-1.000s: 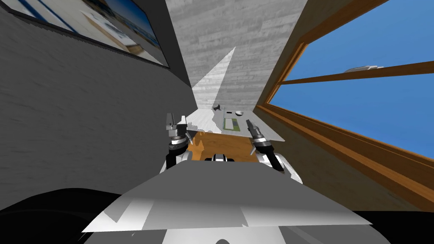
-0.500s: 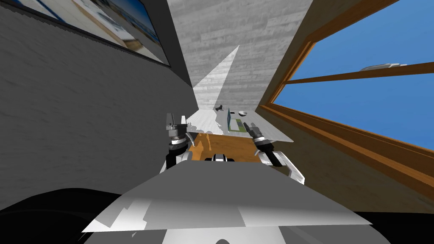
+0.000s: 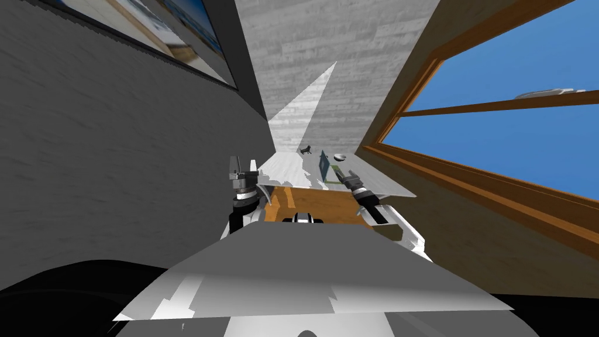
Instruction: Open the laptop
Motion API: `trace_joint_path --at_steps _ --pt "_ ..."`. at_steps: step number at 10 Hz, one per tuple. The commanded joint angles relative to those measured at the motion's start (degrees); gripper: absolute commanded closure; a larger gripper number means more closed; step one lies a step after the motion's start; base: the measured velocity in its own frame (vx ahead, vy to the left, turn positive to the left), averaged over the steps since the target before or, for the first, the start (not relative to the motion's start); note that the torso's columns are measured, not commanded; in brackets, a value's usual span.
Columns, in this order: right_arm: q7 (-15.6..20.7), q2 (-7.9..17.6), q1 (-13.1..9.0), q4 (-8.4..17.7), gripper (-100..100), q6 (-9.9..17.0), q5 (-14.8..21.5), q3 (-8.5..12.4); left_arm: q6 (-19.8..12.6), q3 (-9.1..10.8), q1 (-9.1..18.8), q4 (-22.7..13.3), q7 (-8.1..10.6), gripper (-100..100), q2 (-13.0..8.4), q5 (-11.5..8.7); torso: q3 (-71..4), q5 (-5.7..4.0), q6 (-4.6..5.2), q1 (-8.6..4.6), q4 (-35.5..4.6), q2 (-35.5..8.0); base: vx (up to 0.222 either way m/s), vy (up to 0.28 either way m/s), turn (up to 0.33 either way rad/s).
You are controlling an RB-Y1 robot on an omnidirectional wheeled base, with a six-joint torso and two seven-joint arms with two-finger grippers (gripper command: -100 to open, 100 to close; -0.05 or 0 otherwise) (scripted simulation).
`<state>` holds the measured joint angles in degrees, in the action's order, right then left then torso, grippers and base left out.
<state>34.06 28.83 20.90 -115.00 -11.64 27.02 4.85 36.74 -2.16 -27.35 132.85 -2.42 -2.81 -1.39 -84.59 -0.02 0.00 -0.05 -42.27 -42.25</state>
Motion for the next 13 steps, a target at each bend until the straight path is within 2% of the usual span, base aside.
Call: trace_joint_path --at_steps 1,5,6,8,10,11,13 --pt "3.54 4.08 -0.99 2.47 -100 2.83 4.7 0.66 0.0 0.0 0.0 0.0 0.0 0 0.0 0.0 0.0 0.03 0.0 0.09 0.0 0.0 0.054 0.206 -0.056" --pt "8.49 10.1 -2.85 6.93 -100 6.36 11.59 1.66 0.0 0.0 0.01 0.0 0.0 0 0.0 0.0 0.05 0.03 0.01 0.11 -0.03 -0.08 0.041 0.217 -0.057" --pt "8.49 10.1 -2.85 6.93 -100 6.36 11.59 1.66 0.0 0.0 0.01 0.0 0.0 0 0.0 0.0 0.05 0.03 0.0 0.09 -0.02 -0.07 0.029 0.132 -0.019" --pt "10.71 12.76 -3.67 8.88 -100 7.93 14.57 2.11 0.0 0.01 0.01 0.0 0.0 0 -0.01 0.0 0.03 -0.09 0.01 -0.28 -0.01 -0.05 0.024 0.106 -0.036" --pt "12.67 15.07 -4.38 10.51 -100 9.3 17.19 2.5 0.0 0.0 0.0 0.0 0.0 0 -0.01 0.0 -0.03 0.06 -0.01 0.19 0.01 0.06 0.056 0.167 -0.044" --pt "12.67 15.07 -4.38 10.51 -100 9.3 17.19 2.5 0.0 0.0 0.0 0.0 0.0 0 0.0 0.0 -0.02 0.08 0.0 0.24 0.01 0.03 0.033 0.114 -0.018" --pt "14.29 16.92 -4.94 11.78 -100 10.41 19.35 2.83 0.0 0.01 0.01 0.0 0.0 0 -0.01 0.0 0.07 -0.05 0.01 -0.18 -0.03 -0.12 0.018 0.084 -0.028"
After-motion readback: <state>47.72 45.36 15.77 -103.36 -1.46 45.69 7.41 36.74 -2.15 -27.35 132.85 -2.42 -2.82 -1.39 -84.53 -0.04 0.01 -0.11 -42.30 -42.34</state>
